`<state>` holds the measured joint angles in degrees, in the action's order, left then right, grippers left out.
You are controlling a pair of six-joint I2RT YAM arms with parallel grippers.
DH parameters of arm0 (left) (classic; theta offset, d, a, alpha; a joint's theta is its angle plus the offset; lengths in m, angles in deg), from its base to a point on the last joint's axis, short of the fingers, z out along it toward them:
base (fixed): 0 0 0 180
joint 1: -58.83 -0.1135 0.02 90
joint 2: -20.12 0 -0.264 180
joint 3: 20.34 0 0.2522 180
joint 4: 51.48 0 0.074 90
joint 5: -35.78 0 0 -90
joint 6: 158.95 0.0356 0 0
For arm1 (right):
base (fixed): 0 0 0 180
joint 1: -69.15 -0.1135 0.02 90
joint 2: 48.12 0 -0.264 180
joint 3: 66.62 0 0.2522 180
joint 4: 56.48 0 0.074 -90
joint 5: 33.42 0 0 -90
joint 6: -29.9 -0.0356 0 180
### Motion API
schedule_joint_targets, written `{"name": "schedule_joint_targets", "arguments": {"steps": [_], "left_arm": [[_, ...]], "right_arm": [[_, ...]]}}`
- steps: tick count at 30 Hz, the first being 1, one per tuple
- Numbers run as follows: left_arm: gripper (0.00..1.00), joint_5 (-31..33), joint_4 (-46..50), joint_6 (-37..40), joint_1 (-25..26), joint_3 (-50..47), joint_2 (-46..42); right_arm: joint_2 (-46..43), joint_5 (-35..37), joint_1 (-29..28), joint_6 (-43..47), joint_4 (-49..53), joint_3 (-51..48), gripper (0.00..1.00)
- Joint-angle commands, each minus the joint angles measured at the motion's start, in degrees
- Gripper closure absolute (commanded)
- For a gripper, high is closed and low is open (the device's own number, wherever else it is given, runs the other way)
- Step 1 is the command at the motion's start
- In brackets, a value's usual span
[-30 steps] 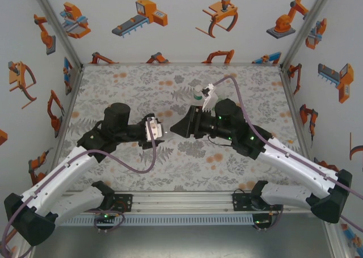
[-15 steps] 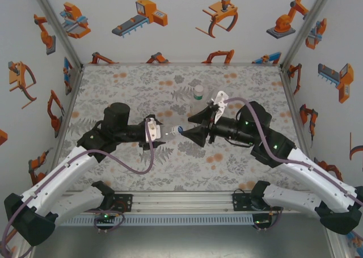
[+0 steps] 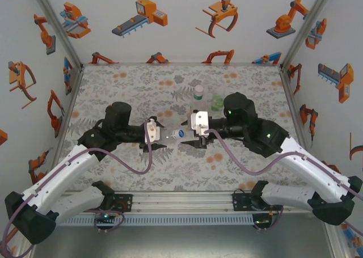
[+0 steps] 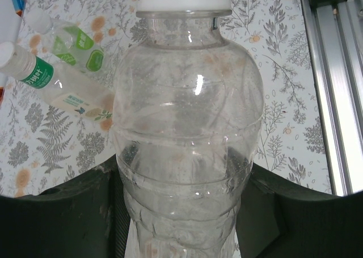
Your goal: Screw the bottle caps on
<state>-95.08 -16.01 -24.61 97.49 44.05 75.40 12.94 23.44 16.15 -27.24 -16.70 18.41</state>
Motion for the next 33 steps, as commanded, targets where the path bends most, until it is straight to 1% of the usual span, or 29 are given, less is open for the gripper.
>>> {"name": "schedule_joint_targets", "arguments": {"steps": [1, 4, 11, 17, 20, 25, 28, 31, 33], "left_arm": [[1.00, -2.48, 1.05, 1.36, 0.16, 1.73, -0.41], [1.00, -2.60, 1.19, 1.32, 0.19, 1.79, -0.45], [1.00, -2.76, 1.40, 1.42, 0.15, 1.93, -0.57], [1.00, -2.75, 1.40, 1.44, 0.18, 1.90, -0.59], [1.00, -2.81, 1.40, 1.44, 0.19, 1.88, -0.54], [1.00, -2.71, 1.40, 1.45, 0.18, 1.92, -0.65], [1.00, -2.47, 1.44, 1.43, 0.19, 1.93, -0.78], [1.00, -1.50, 1.33, 1.54, 0.18, 1.83, -1.01], [1.00, 0.20, 0.69, 1.22, 0.19, 1.59, -1.21]], "right_arm": [[0.63, -2.76, -0.36, 3.90, 0.35, 0.69, 0.45], [1.09, -2.01, -0.31, 3.88, -1.36, -0.19, 0.46], [1.27, -2.87, -0.36, 3.64, -4.21, -1.28, 0.50], [1.77, -2.94, -0.35, 3.61, -3.54, -1.30, 0.53], [1.86, -3.05, -0.30, 3.61, -3.52, -1.36, 0.55], [1.63, -2.89, -0.31, 3.61, -3.61, -1.61, 0.62], [1.61, -2.53, -0.31, 3.53, -3.65, -1.79, 0.71], [1.44, -1.03, -0.30, 1.41, -5.20, -2.49, 0.76], [1.18, 0.21, -0.36, -2.03, -8.29, -3.86, 0.81]]}}
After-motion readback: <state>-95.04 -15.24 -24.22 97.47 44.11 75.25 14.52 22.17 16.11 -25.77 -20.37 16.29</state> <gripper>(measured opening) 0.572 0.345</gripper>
